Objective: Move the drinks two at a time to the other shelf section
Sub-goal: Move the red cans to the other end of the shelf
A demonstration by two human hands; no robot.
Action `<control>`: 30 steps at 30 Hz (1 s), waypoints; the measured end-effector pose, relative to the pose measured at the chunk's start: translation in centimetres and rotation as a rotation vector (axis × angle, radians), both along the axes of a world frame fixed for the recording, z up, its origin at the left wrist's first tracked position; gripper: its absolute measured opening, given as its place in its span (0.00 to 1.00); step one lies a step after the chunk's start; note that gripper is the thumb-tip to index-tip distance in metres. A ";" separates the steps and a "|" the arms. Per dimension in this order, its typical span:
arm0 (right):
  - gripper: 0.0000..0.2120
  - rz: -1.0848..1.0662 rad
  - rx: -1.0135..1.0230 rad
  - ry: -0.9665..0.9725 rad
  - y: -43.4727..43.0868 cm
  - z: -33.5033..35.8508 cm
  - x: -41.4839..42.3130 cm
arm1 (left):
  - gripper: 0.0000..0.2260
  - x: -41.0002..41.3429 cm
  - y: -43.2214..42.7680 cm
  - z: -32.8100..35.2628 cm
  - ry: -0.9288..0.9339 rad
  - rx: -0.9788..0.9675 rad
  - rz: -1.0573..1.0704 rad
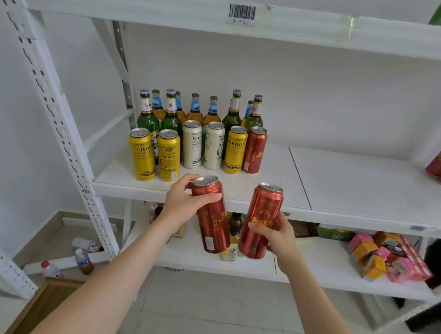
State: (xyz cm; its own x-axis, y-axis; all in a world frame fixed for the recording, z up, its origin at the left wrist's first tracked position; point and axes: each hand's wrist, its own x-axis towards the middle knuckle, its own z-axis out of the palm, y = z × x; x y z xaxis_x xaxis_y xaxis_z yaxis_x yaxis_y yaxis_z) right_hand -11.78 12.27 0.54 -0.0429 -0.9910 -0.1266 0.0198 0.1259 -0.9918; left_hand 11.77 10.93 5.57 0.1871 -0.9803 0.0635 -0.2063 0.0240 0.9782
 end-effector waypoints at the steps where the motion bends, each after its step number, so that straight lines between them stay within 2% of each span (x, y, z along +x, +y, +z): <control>1: 0.24 -0.003 -0.001 0.002 0.1 0.0 -0.6 | 0.21 -0.6 0.0 0.1 -0.004 -0.002 -0.001; 11: 0.25 -0.024 -0.021 0.014 -0.3 0.9 -9.8 | 0.22 -10.2 -0.8 1.2 0.026 0.006 -0.050; 19: 0.22 -0.016 -0.037 0.064 -1.0 2.0 -20.3 | 0.31 -20.4 -1.8 1.7 0.023 0.003 -0.065; 24: 0.22 -0.018 -0.037 0.071 -2.0 1.8 -25.7 | 0.23 -26.1 -2.8 2.2 -0.023 -0.006 -0.085; 30: 0.24 -0.074 -0.031 0.067 -4.4 1.5 -31.0 | 0.24 -31.8 -6.5 2.2 -0.083 -0.007 -0.154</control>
State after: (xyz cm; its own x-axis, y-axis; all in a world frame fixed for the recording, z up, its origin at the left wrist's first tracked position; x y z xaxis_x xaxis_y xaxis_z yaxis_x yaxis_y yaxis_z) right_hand -42.78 7.84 2.01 -0.1231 -0.9882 -0.0907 -0.0388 0.0961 -0.9946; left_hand -20.02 4.39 7.81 0.0289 -0.9964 0.0798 -0.2798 0.0686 0.9576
